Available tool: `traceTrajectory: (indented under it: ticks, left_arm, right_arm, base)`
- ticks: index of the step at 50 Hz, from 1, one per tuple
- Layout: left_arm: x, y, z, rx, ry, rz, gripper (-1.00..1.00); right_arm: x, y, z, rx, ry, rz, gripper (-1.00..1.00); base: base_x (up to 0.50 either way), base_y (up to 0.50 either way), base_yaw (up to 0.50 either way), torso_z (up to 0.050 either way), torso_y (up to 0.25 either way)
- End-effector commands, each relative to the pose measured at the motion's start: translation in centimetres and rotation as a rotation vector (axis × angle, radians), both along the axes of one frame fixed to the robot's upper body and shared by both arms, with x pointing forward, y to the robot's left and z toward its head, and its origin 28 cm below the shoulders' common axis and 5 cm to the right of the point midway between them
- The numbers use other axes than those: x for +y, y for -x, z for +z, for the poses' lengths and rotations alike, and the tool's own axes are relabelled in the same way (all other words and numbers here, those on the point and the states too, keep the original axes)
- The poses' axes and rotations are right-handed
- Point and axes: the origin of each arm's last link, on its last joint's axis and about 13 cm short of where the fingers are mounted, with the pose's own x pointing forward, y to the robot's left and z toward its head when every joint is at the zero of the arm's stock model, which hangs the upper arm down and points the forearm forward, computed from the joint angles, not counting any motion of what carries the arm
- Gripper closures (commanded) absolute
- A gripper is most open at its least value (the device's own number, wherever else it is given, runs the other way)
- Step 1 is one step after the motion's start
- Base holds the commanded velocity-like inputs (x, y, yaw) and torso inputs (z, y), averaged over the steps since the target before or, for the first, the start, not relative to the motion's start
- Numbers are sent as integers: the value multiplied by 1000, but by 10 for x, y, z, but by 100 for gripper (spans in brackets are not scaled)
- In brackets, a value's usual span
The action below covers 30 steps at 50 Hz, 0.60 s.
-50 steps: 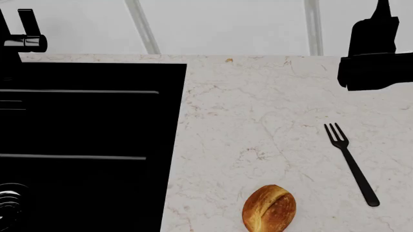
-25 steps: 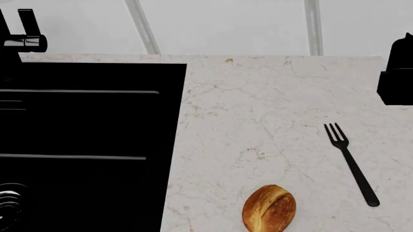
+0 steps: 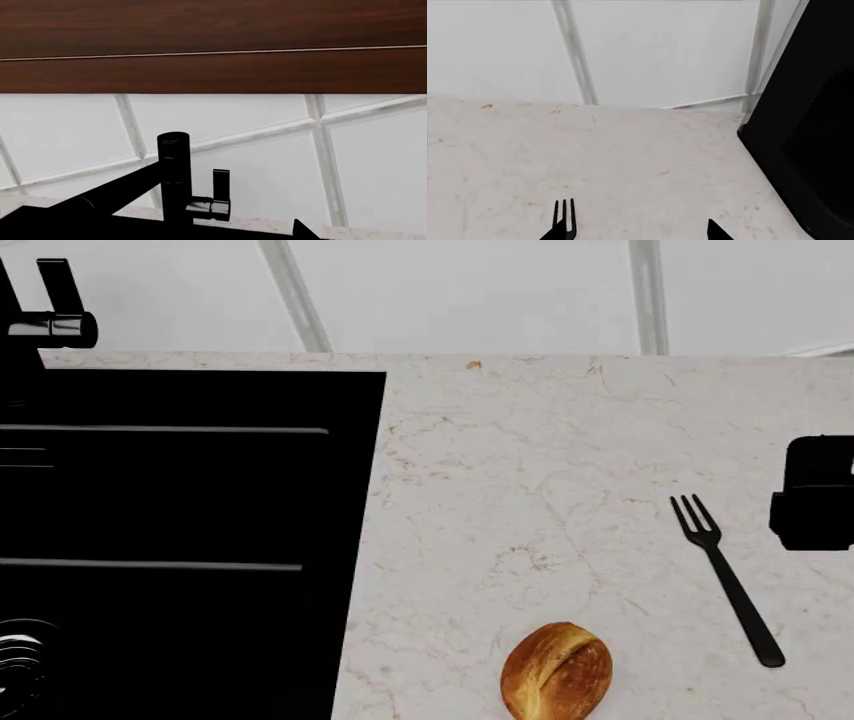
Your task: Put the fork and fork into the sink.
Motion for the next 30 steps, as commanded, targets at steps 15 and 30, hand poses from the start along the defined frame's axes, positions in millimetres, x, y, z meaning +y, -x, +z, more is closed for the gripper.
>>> traceTrajectory:
  ticks: [15, 30]
  left_arm:
    - [-2, 0, -5, 19, -18, 0, -100]
    - [-3, 0, -7, 23, -19, -7, -100]
  right_arm:
    - [16, -4, -34, 84, -29, 99, -100]
    - [16, -24, -48, 95, -11, 127, -100]
  base:
    - [0, 0, 0, 0, 0]
    - [0, 0, 0, 0, 0]
